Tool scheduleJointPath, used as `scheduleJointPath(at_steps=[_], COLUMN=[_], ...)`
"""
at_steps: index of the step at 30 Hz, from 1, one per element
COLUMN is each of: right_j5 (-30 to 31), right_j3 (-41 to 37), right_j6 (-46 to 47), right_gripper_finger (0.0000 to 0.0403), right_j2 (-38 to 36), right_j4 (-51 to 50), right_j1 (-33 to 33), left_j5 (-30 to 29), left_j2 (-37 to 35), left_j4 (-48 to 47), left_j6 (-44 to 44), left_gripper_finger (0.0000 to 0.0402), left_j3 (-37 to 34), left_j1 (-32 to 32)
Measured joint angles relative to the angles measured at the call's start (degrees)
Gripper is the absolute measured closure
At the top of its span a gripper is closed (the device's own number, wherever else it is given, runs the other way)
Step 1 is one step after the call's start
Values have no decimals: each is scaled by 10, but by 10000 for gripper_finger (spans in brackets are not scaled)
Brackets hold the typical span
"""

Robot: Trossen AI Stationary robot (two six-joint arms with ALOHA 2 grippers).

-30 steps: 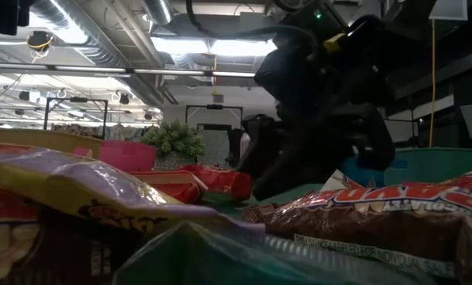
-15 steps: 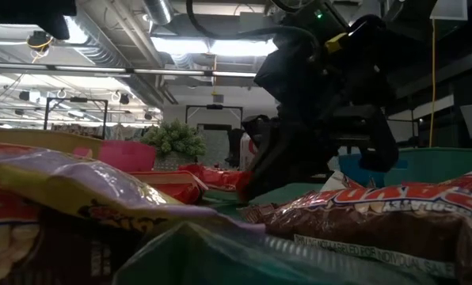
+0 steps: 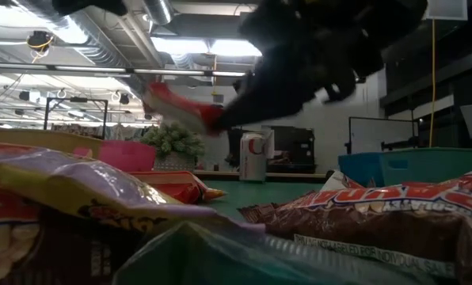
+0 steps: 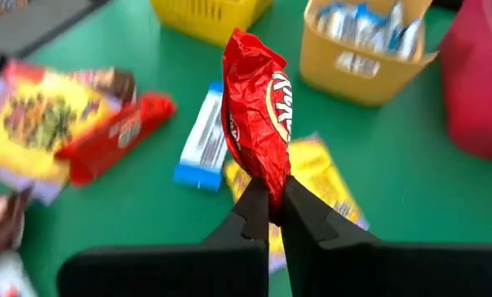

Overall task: Sort candy
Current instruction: Put the red chocolate bar into the red bin

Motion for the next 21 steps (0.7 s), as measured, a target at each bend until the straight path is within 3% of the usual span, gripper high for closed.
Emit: scheduleJointPath(at_steps=[12,21], right_j5=[3,-10], right_j3=[94,106], right_j6=[73,109], right_gripper_finger=[395,393], right_j2=[0,0], right_j4=[-57,-52], right_j1=[-13,-31], left_j5=[15,16], left_j2=[2,2], left_j4=[32,-4], left_j6=[243,271], left_gripper_finger=[272,272], left_j3=[0,0], left_j1=[9,10])
